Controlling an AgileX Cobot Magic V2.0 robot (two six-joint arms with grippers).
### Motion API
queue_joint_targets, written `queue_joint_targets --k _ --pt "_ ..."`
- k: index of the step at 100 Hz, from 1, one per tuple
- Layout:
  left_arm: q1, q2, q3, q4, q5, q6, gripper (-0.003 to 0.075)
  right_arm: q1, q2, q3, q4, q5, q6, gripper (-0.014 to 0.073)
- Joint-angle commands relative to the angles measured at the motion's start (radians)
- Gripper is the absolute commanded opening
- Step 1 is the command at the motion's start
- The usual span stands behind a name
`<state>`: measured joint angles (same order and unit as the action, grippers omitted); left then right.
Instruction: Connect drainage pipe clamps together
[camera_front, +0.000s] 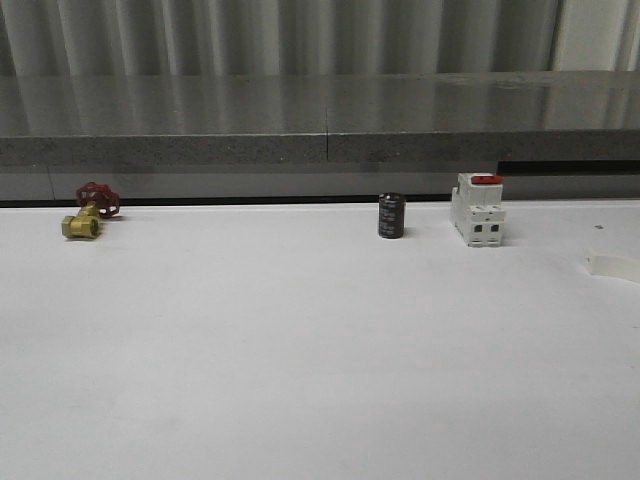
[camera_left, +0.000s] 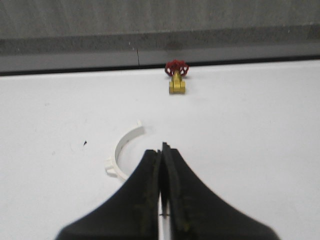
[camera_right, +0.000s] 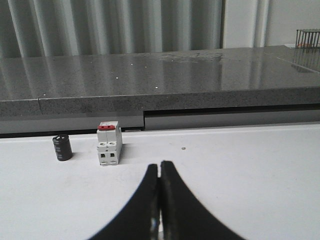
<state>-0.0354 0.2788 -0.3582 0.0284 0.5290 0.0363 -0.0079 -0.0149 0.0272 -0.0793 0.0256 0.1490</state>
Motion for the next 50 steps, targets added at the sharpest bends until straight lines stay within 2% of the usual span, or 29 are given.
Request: queue_joint_targets --k 1,9,24,29,34,50 --pt "-0.008 0.12 -0.098 0.001 0.0 -0.002 0.0 0.005 -0.015 -0.017 -0.004 -0.086 0.0 -0.0067" --pt "-0.008 0.211 -0.142 0.001 0.018 -0.002 0.0094 0.005 -0.015 -0.017 -0.004 -0.086 0.0 -0.0067" --pt "-0.008 0.371 -0.21 0.013 0.001 -0.002 0.0396 0.005 -0.015 -0.017 -0.004 -0.086 0.0 -0.0067" --pt "-0.008 0.415 -0.224 0.03 -0.018 -0.002 0.0461 0.005 -0.015 -0.017 -0.004 -0.086 0.0 -0.0067" --pt "-0.002 0.458 -0.241 0.04 -0.026 -0.002 0.0491 0.005 -0.015 -0.017 -0.004 -0.086 0.0 -0.0067" --pt "0.08 0.618 -0.328 0.042 0.06 -0.092 0.0493 0.005 -0.015 -0.017 -0.004 -0.086 0.0 -0.0067"
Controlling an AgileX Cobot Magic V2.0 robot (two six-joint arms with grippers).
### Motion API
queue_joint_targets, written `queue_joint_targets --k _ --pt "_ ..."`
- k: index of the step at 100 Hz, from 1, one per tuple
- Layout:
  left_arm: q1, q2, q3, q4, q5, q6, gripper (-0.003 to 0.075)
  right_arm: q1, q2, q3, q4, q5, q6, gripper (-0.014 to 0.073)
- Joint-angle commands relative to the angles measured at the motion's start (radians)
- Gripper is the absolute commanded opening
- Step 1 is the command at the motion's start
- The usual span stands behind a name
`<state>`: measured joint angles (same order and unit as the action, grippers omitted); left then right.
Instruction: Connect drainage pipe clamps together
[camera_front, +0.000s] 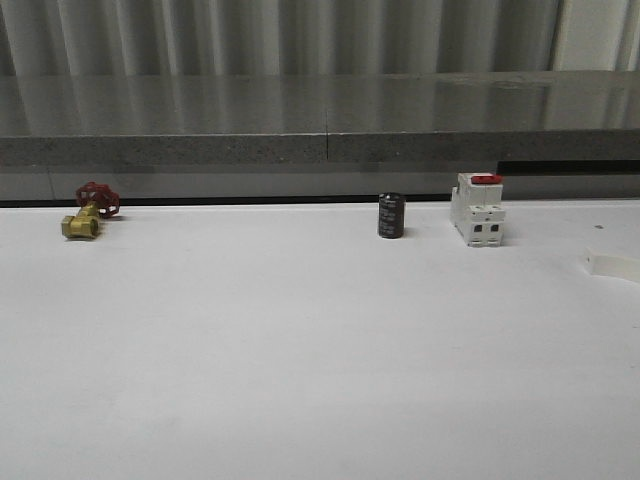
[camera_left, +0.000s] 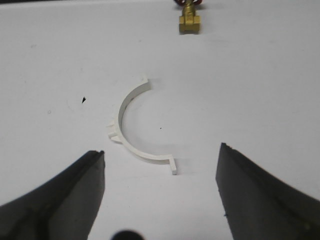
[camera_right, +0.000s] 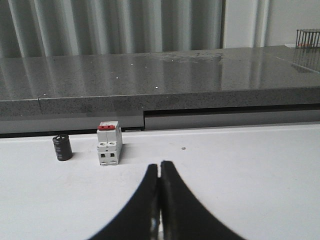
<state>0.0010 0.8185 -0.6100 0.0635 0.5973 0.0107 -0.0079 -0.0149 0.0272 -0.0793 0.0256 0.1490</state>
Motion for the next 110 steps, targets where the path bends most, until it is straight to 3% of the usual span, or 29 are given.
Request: queue_joint_targets --k 1,29,65,110 --pt "0.054 0.086 -0.081 0.007 -0.003 -0.073 0.0493 0.005 -0.015 -0.017 -0.004 -0.086 0.0 -0.0067" --pt "0.169 0.402 -0.233 -0.049 0.148 -0.087 0.0493 0.005 -0.015 -0.017 -0.004 -0.086 0.0 -0.0067" --pt "0.188 0.753 -0.391 -0.064 0.173 -0.087 0.0493 0.005 -0.015 -0.017 -0.004 -0.086 0.0 -0.0067" --pt "0.188 0.99 -0.554 -0.089 0.197 -0.087 0.0492 0.005 -0.015 -0.017 -0.004 -0.086 0.0 -0.0067"
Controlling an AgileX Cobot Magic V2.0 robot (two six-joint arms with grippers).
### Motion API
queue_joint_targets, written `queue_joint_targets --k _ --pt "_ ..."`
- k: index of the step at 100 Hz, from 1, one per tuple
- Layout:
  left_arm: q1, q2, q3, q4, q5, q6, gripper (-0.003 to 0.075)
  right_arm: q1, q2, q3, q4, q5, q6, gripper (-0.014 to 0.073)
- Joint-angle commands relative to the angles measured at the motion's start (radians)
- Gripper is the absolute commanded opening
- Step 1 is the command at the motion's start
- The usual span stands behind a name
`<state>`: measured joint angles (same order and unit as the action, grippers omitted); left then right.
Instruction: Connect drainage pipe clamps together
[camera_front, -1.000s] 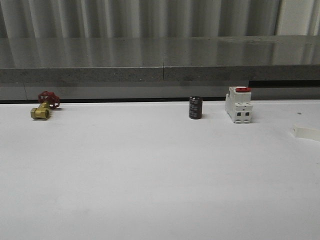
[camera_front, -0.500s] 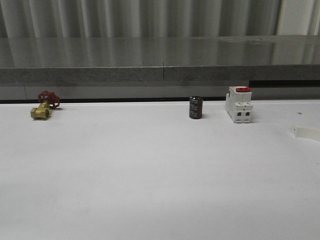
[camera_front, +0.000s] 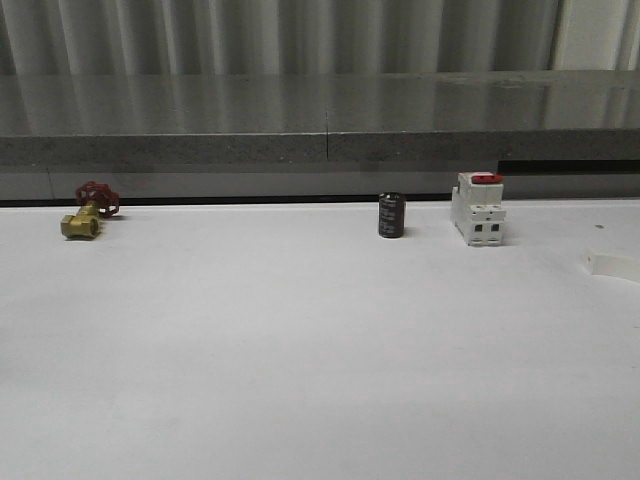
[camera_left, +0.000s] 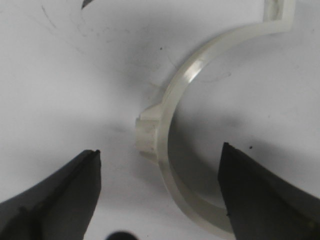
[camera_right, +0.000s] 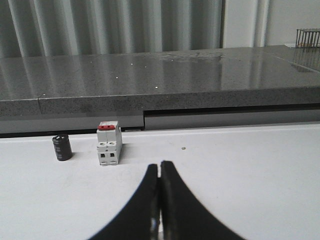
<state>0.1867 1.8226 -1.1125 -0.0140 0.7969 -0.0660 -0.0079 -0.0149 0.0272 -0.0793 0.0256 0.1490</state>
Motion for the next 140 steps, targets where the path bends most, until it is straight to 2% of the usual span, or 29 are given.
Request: queue_joint_targets --k 1,17,22,34,51,60,73,96,111,140 --pt "0.002 -0.012 -0.053 -0.011 -0.002 -0.011 0.0492 0.005 -0.015 -0.017 -0.004 -0.086 0.0 -0.0067" --pt "0.002 0.017 -0.08 -0.011 0.006 -0.011 0.0487 0.005 -0.015 -0.017 -0.004 -0.086 0.0 -0.0067" --pt "0.002 0.021 -0.083 -0.011 0.009 -0.011 0.0461 0.005 -0.015 -0.017 -0.004 -0.086 0.0 -0.0067" --pt "0.002 0.021 -0.083 -0.011 0.011 -0.011 0.0327 0.005 -0.015 -0.017 -0.004 -0.086 0.0 -0.0067" --pt "0.002 0.021 -0.083 -0.004 0.032 -0.009 0.0073 0.005 -0.015 -0.017 -0.004 -0.086 0.0 -0.0067" --pt "0.002 0.021 -0.091 0.005 0.027 -0.009 -0.0021 0.005 -0.015 -0.017 -0.004 -0.086 0.0 -0.0067" --pt "0.002 0.021 -0.109 0.014 0.029 -0.009 -0.0021 0.005 -0.015 -0.017 -0.004 -0.086 0.0 -0.0067" --pt "-0.057 0.01 -0.205 -0.001 0.154 -0.009 -0.0021 0.005 -0.015 -0.017 -0.004 -0.086 0.0 -0.0067" --pt "-0.16 0.01 -0.278 -0.003 0.205 -0.026 -0.0021 0.005 -0.015 -0.017 -0.004 -0.086 0.0 -0.0067" --pt "-0.396 0.038 -0.321 -0.003 0.175 -0.168 -0.0021 0.005 -0.015 -0.017 -0.004 -0.086 0.0 -0.0067"
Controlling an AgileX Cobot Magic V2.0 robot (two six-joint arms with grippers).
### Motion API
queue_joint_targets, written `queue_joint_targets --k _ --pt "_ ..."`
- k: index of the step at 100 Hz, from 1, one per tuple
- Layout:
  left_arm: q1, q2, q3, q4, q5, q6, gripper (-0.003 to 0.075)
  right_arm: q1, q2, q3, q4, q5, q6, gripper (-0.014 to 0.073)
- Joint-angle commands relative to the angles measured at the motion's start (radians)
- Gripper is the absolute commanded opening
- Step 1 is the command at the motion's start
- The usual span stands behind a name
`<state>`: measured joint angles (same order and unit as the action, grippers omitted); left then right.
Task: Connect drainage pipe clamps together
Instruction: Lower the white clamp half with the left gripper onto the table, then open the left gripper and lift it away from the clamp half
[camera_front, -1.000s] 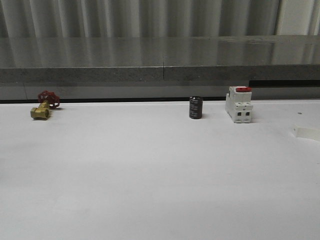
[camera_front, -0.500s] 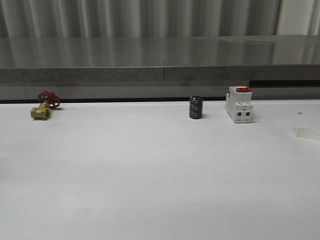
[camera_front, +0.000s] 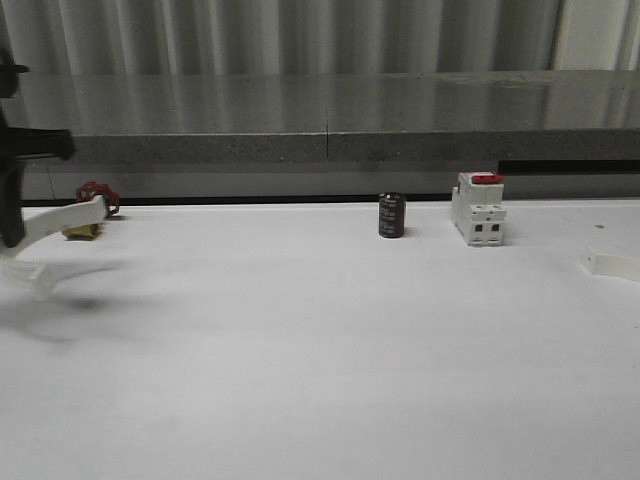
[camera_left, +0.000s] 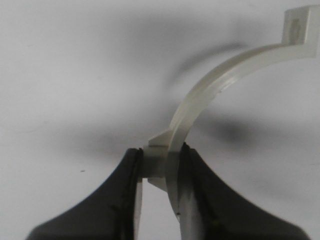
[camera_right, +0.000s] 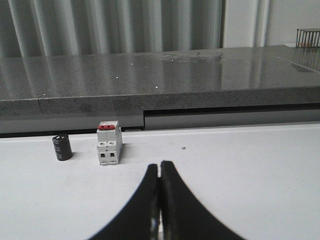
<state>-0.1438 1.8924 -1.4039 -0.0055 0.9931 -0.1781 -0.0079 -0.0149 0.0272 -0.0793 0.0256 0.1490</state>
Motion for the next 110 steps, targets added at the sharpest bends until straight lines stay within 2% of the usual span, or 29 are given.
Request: queue_joint_targets --k 1,27,48,53,60,72,79,102,110 --pt "-0.07 -0.031 -0.03 -0.012 -0.024 -0.062 -0.0021 0.005 -0.015 -0.017 -0.004 -0.086 0.0 -0.0067" --pt "-0.212 0.053 -0.03 -0.016 -0.044 -0.151 -0.0021 0.005 -0.015 -0.017 -0.004 -0.086 0.0 -0.0067" --pt "-0.249 0.075 -0.03 -0.029 -0.054 -0.16 -0.0002 0.005 -0.015 -0.017 -0.004 -0.086 0.0 -0.0067" --pt "-0.249 0.075 -0.03 -0.036 -0.054 -0.151 0.0042 0.005 -0.015 -0.017 -0.004 -0.086 0.0 -0.0067" --pt "-0.249 0.075 -0.03 -0.038 -0.05 -0.151 0.0143 0.005 -0.015 -0.017 -0.004 -0.086 0.0 -0.0067" --pt "-0.249 0.075 -0.039 -0.038 -0.04 -0.151 0.0374 0.005 -0.015 -0.017 -0.004 -0.086 0.0 -0.0067" --pt "-0.249 0.075 -0.061 -0.038 -0.024 -0.151 0.0435 0.005 -0.015 -0.017 -0.004 -0.086 0.0 -0.0067" --pt "-0.249 0.041 -0.18 -0.028 0.034 -0.151 0.0434 0.005 -0.015 -0.017 -0.004 -0.086 0.0 -0.0067" --pt "-0.247 0.005 -0.198 -0.006 0.043 -0.145 0.0365 0.005 -0.015 -0.017 -0.004 -0.086 0.0 -0.0067"
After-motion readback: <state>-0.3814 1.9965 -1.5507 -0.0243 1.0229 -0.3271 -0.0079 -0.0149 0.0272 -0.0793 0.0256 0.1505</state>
